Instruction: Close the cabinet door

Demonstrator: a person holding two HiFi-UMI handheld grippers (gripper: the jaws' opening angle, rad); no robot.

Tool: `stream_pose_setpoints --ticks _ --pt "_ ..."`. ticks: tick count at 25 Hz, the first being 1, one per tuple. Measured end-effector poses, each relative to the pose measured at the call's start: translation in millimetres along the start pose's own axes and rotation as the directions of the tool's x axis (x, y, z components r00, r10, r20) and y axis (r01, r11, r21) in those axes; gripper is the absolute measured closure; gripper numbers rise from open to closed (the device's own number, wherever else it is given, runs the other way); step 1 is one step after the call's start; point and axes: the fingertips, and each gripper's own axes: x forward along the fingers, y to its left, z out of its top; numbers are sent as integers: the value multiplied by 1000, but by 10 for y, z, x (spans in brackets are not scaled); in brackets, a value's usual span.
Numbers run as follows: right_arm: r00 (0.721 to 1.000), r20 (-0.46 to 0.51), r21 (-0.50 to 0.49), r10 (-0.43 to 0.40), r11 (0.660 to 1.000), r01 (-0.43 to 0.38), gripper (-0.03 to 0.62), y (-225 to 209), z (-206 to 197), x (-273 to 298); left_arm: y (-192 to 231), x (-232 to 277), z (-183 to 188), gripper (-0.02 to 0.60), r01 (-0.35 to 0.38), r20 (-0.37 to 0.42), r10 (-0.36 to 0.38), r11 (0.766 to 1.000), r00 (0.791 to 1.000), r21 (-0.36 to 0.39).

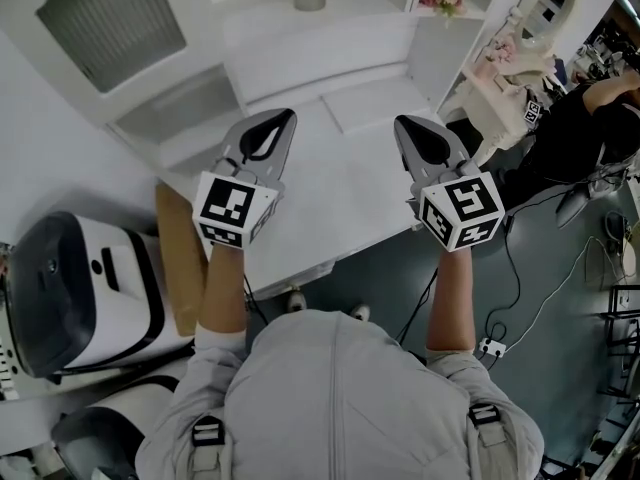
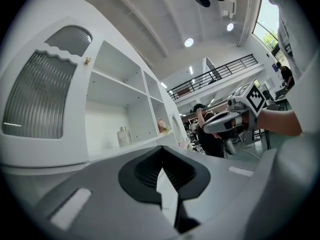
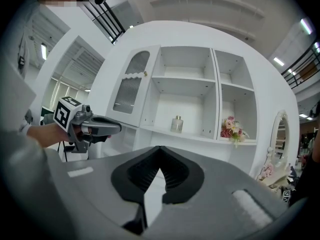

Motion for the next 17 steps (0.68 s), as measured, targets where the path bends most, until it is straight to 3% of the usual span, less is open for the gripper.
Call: stream_pose_setpoints --ticks 17 --pt "1000 -7 23 20 1000 -20 592 155 -80 -43 -59 -154 -83 565 -9 -12 8 999 1000 -47"
